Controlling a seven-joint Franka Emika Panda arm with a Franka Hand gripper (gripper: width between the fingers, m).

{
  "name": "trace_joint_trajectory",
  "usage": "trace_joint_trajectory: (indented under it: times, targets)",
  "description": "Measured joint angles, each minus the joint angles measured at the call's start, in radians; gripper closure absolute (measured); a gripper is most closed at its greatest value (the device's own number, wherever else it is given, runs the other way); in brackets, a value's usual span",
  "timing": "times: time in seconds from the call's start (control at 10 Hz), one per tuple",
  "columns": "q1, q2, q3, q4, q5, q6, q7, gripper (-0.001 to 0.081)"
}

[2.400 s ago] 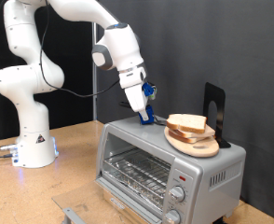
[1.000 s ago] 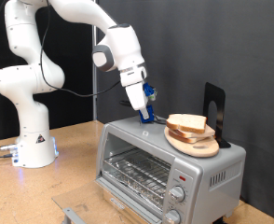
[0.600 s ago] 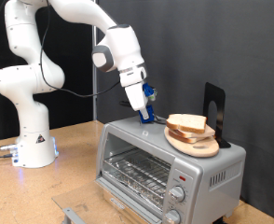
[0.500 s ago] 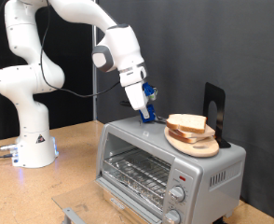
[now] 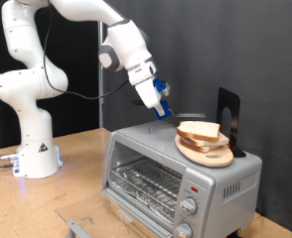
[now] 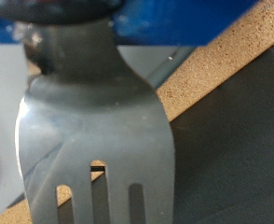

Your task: Make a piece of toast with the oven

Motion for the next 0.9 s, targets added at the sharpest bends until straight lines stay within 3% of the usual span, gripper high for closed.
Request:
trace_joint_trajectory:
  times: [0.2,0.4,0.7,0.9]
  targets:
    - [0.010,-0.052,-0.015,0.000,0.005,-0.069,0.000,0.0423]
    - [0.017,-0.125,-0.061,0.005,0.004,-0.263,-0.012,0.0423]
    - [0.018,-0.119,-0.041,-0.028,0.066,-0.099,-0.007,0.0423]
    - [0.022,-0.163,-0.069,-0.072,0.131,-0.069,-0.023,0.0423]
